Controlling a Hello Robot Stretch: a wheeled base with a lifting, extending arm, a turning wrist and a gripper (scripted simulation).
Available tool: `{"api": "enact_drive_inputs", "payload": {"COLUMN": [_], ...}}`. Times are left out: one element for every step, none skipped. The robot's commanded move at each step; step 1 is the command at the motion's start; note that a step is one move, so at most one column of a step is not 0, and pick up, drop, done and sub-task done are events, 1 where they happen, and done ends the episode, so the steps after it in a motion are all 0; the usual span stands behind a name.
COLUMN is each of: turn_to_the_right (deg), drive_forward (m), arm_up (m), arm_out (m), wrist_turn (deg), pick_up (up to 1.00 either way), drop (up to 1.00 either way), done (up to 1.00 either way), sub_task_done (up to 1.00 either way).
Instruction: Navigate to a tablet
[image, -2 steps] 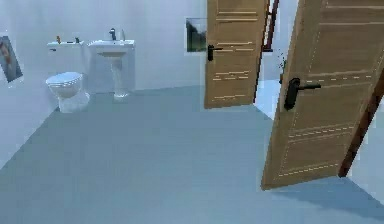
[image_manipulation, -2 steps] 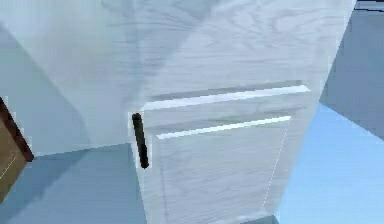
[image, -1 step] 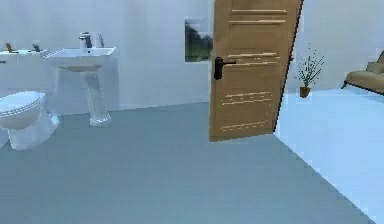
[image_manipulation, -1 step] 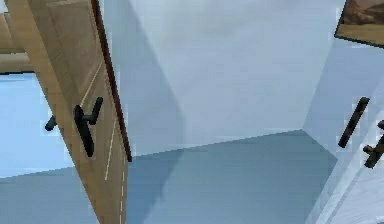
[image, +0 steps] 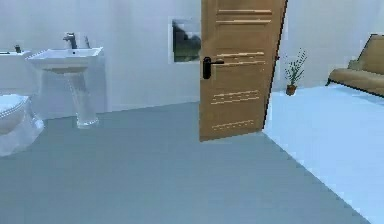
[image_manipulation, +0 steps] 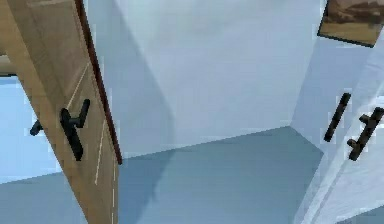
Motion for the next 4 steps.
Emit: {"api": "enact_drive_inputs", "payload": {"turn_to_the_right": [0.0, 18.0, 0.0, 45.0], "drive_forward": [0.50, 0.00, 0.70, 0.00], "arm_up": [0.00, 0.00, 0.00, 0.00], "arm_out": [0.00, 0.00, 0.00, 0.00], "wrist_turn": [0.0, 0.0, 0.0, 0.0], "pick_up": [0.00, 0.00, 0.00, 0.00], "drop": [0.00, 0.00, 0.00, 0.00], "done": [0.00, 0.00, 0.00, 0.00], "sub_task_done": [0.00, 0.00, 0.00, 0.00]}}
